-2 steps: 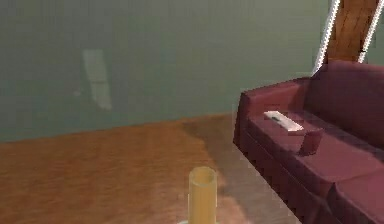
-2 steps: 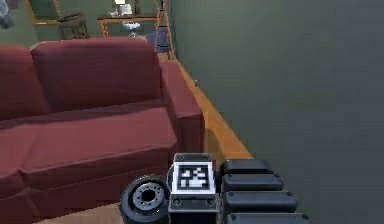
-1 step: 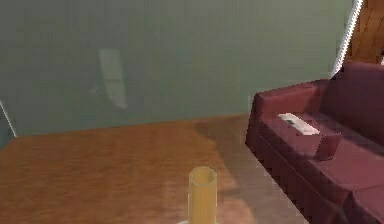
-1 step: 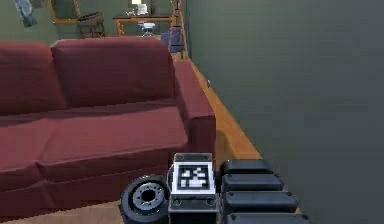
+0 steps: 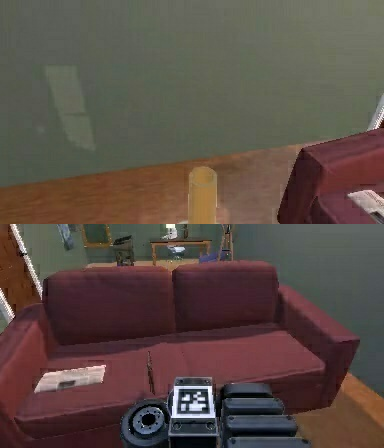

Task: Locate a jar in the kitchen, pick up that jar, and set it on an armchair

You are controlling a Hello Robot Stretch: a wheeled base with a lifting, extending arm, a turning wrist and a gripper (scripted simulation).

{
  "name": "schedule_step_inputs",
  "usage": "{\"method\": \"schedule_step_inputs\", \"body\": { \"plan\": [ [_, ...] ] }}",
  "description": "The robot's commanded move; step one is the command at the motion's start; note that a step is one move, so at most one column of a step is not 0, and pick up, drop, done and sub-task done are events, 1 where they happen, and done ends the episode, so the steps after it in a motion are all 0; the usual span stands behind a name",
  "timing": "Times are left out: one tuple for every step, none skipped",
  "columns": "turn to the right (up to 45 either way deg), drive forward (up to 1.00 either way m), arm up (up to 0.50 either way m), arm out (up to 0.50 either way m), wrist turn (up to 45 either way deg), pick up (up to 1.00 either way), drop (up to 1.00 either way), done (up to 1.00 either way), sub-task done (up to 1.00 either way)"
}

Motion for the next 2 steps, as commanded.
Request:
{"method": "schedule_step_inputs", "body": {
  "plan": [
    [0.0, 1.0, 0.0, 0.0, 0.0, 0.0, 0.0, 0.0, 0.0],
    [-3.0, 0.0, 0.0, 0.0, 0.0, 0.0, 0.0, 0.0, 0.0]
  ]
}}
